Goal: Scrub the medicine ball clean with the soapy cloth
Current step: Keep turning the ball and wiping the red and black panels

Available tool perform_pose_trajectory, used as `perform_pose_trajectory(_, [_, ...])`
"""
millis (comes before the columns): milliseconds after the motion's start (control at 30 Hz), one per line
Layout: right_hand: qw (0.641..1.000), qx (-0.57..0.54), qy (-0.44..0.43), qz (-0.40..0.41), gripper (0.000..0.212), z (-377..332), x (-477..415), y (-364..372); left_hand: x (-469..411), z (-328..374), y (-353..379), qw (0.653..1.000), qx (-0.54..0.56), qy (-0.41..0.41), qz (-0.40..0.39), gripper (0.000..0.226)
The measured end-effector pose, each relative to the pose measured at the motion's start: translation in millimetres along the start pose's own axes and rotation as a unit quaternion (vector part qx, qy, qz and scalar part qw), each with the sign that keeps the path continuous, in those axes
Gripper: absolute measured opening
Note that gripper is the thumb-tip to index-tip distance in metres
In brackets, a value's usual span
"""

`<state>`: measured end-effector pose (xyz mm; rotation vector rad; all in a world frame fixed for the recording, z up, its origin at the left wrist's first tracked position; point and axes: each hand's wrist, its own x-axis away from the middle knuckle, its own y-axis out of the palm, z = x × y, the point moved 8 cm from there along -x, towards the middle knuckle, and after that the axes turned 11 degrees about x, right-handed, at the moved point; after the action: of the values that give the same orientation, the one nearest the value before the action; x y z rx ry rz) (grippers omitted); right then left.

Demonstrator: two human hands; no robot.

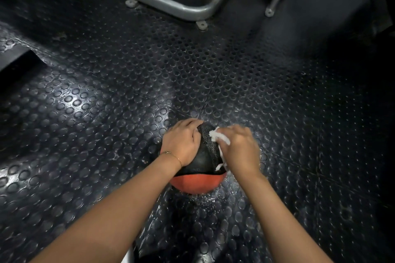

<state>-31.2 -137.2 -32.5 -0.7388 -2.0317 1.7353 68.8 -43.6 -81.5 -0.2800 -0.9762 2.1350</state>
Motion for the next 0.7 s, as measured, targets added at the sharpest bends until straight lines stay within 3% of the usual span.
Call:
perform_pose_trajectory(133, [0.999, -0.022, -0.039, -0.002, 0.025, 1, 28, -6, -1, -4, -5, 1.000, 0.013, -0.020, 0.010, 0.042])
perform_pose_trajectory(333, [1.000, 0.016, -0.025, -0.007, 0.025, -2, -10, -3, 4, 14, 2, 0.999, -0.014, 0.049, -0.011, 0.042])
perform_pose_trajectory(567, [0.997, 0.004, -0.076, -0.016, 0.030, -1, 37, -6, 1, 8, -3, 1.000, -0.002, 0.024, -0.007, 0.042])
perform_pose_trajectory(700, [1.000, -0.001, -0.018, -0.007, 0.021, 8, 14, -1, -5, 13, -1, 0.999, -0.010, 0.031, -0.019, 0.043])
